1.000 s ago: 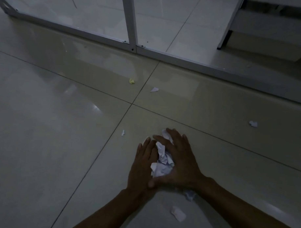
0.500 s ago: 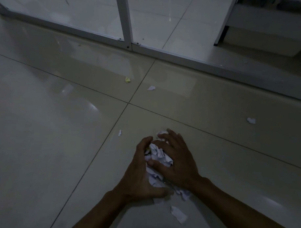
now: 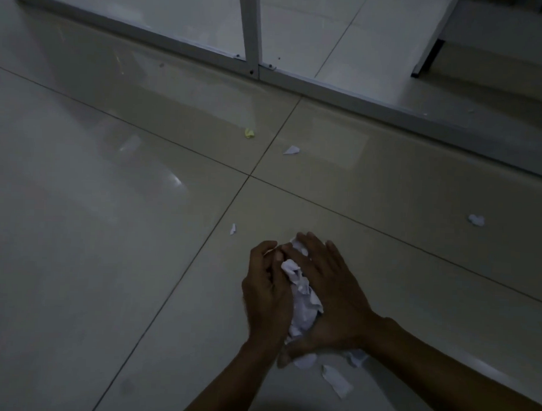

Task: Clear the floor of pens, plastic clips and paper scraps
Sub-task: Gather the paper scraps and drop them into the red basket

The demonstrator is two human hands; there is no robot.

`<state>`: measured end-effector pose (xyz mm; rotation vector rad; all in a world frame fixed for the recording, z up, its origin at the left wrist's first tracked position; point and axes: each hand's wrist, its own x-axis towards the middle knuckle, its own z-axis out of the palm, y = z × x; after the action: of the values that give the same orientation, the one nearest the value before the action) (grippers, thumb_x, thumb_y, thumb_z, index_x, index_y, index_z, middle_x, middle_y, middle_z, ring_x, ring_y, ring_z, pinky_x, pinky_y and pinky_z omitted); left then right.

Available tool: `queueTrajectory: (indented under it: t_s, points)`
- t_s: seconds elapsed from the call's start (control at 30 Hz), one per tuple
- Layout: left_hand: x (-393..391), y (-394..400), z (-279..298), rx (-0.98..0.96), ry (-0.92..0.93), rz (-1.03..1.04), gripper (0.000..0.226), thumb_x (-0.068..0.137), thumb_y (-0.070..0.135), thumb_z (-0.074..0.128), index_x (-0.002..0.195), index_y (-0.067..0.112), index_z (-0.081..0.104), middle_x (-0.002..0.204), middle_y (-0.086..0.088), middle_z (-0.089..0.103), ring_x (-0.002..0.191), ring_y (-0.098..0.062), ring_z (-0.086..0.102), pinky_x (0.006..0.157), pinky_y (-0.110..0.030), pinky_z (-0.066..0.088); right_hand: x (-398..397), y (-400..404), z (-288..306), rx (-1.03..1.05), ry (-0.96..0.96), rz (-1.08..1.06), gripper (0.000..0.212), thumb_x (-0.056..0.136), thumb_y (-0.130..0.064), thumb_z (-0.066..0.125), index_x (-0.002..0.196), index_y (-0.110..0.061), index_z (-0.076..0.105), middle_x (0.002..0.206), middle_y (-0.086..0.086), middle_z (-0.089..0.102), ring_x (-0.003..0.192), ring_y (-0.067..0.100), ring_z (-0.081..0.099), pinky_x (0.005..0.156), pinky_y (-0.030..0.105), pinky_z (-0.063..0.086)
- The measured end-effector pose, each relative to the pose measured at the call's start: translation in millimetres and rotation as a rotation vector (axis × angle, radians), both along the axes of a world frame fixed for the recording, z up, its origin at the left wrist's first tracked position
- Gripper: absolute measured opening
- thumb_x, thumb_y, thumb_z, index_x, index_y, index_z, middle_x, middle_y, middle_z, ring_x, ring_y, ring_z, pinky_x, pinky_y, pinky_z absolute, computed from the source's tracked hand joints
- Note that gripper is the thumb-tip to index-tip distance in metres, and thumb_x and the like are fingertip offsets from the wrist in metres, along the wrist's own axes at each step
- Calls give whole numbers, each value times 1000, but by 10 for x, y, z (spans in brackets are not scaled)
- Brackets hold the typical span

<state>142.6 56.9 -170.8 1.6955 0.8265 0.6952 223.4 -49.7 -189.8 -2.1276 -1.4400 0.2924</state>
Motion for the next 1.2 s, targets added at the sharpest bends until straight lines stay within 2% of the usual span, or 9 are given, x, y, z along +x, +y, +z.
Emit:
queueTrajectory:
  t_s: [0.13,0.23,0.37,0.47,0.73,0.87,1.03,1.13,1.2]
  points:
    - [-27,0,15,-4,14,-120,37,91,2,51,127,9,53,108,32,60,100,11,58,85,-8,44,-26,103,-111,-9,-52,-50,108,73,-90,25,155,-21,10,161,9,16,149,29,10,115,58,16]
    - [-55,27,55,-94,11,-229,63,91,-1,50,148,8,27,137,21,45,124,7,46,103,-12,37,-21,82,-118,31,-54,-7,99,77,-87,20,151,-21,23,159,10,21,148,32,15,117,54,12]
    - [-81,-14,85,-296,-32,-221,62,91,12,43,149,13,23,141,20,39,126,11,42,104,-10,35,-20,80,-121,45,-88,5,83,81,-76,38,141,-19,42,153,11,35,145,33,22,115,51,18]
    - [-66,-48,128,-294,-8,-83,56,91,-9,46,141,16,37,142,10,41,128,5,40,106,-10,34,-41,88,-92,61,-96,20,76,73,-62,60,133,-16,55,144,13,46,136,36,37,112,49,26]
    - [-250,-48,116,-135,18,87,37,95,-8,43,124,11,57,124,-2,62,117,-7,56,102,-23,44,-145,140,6,205,-316,-59,26,75,-37,69,78,-11,67,88,10,64,75,27,54,62,34,40]
    - [-284,54,165,-175,-50,50,28,98,-7,39,113,5,59,112,-9,66,105,-14,63,93,-21,50,-150,116,37,306,-382,-49,32,79,-38,62,61,-12,55,61,7,53,51,22,45,45,27,32]
    - [-344,192,116,-124,-27,-66,26,97,13,41,106,6,65,104,-5,70,100,-17,65,87,-33,53,-77,27,-23,326,-151,-72,33,77,-42,67,62,-15,58,61,3,57,50,18,48,45,26,42]
    - [-342,256,144,-73,5,-136,31,94,19,40,104,5,66,101,-1,70,96,-10,65,84,-23,51,-38,-43,89,490,50,-186,38,89,-43,56,60,-18,52,62,-4,55,57,0,41,53,18,40]
    - [-335,299,148,-63,15,-182,32,94,22,41,105,6,66,100,4,69,94,-5,64,81,-17,48,3,-127,130,494,143,-308,35,79,-30,65,53,-13,51,52,-1,54,52,4,47,49,26,43]
